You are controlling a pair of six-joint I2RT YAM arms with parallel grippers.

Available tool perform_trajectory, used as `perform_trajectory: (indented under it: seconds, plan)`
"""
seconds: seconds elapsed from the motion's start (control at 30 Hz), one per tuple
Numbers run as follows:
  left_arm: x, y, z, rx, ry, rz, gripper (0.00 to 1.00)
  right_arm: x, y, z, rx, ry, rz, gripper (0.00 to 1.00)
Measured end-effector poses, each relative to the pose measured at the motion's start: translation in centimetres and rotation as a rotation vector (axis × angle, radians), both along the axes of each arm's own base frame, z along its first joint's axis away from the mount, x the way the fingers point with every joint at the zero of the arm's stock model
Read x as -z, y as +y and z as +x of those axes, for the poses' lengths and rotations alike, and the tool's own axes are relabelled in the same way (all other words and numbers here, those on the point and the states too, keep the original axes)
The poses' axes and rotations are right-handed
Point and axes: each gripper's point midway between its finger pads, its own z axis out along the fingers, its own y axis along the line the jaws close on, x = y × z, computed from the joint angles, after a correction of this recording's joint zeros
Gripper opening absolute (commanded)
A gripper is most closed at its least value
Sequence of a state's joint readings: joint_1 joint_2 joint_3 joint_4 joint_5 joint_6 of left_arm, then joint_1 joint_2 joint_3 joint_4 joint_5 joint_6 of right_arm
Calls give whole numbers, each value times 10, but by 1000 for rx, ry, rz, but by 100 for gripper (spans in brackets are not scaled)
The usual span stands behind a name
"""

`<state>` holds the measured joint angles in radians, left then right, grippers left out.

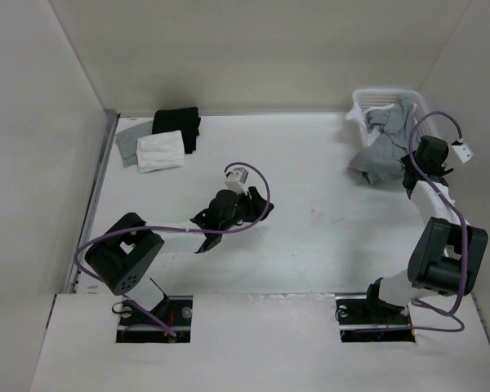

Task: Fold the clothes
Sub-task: Grab the tank top from the pile, then flatten the tank top out

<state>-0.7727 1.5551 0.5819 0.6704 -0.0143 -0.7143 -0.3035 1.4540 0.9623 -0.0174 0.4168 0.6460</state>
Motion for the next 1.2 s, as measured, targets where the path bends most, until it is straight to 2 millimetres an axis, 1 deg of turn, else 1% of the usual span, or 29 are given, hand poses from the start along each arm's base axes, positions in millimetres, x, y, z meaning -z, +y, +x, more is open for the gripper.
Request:
perform_trajectory:
  seconds: [0.13, 0.2, 0.23, 0.27, 0.33, 0.4, 0.43, 0.47, 0.6, 0.67, 0.73, 0.77, 0.8, 0.83, 0.87, 0.9, 0.93, 0.97, 1.0, 1.03, 1.07, 1.1, 1.13, 1.2]
  plan:
    - [0, -1, -1, 7, 6, -6, 41, 12, 5, 12, -44, -7, 55, 53]
    - [-1, -2, -2, 11, 6, -10, 41, 21, 12, 23, -90, -14, 101, 48]
    - [-1, -2, -2, 13, 5, -12, 41, 24, 15, 26, -106, -18, 119, 43]
    - [-1, -3, -2, 14, 4, -13, 41, 25, 16, 27, -111, -22, 128, 41]
    - [-2, -3, -3, 17, 6, -15, 41, 25, 16, 29, -118, -31, 139, 32]
    - [-1, -4, -3, 20, 9, -16, 41, 24, 16, 30, -120, -42, 145, 17]
    - [0, -4, -3, 21, 11, -16, 41, 24, 15, 30, -120, -44, 145, 6]
    - [0, -4, -3, 21, 12, -18, 41, 23, 14, 30, -116, -49, 149, 1]
    - [0, -4, -2, 19, 11, -22, 41, 16, 11, 34, -111, -93, 154, 0]
    - [-1, -4, -1, 16, 9, -26, 41, 4, 12, 38, -118, -134, 148, 0]
    - [-3, -3, 1, 12, 5, -31, 41, -27, 20, 41, -141, -217, 125, 0]
    - [-3, -2, 2, 8, 5, -33, 41, -46, 28, 41, -159, -257, 113, 0]
    - [-4, 0, 4, 2, 4, -37, 41, -91, 47, 43, -209, -354, 85, 0]
    - [-4, 2, 7, -8, 5, -40, 41, -116, 59, 45, -241, -406, 70, 0]
    - [-4, 4, 8, -15, 5, -41, 41, -161, 80, 45, -294, -497, 45, 0]
    - [-3, 7, 10, -23, 9, -42, 41, -198, 99, 44, -344, -571, 23, 0]
    - [-1, 10, 12, -32, 11, -41, 41, -234, 116, 39, -387, -641, -1, 0]
    - [0, 13, 13, -41, 16, -42, 41, -264, 134, 33, -429, -700, -16, 0]
    - [2, 17, 15, -53, 21, -42, 41, -300, 156, 23, -481, -771, -37, 0]
    - [4, 22, 18, -67, 27, -41, 41, -344, 183, 5, -549, -869, -56, 0]
    - [6, 28, 20, -83, 33, -41, 41, -378, 206, -16, -606, -948, -69, 0]
    - [7, 32, 22, -95, 36, -42, 41, -396, 218, -30, -638, -994, -79, 0]
    - [7, 37, 25, -109, 38, -44, 41, -420, 231, -51, -673, -1056, -91, 0]
    - [4, 52, 31, -150, 40, -57, 41, -466, 252, -100, -736, -1187, -115, 0]
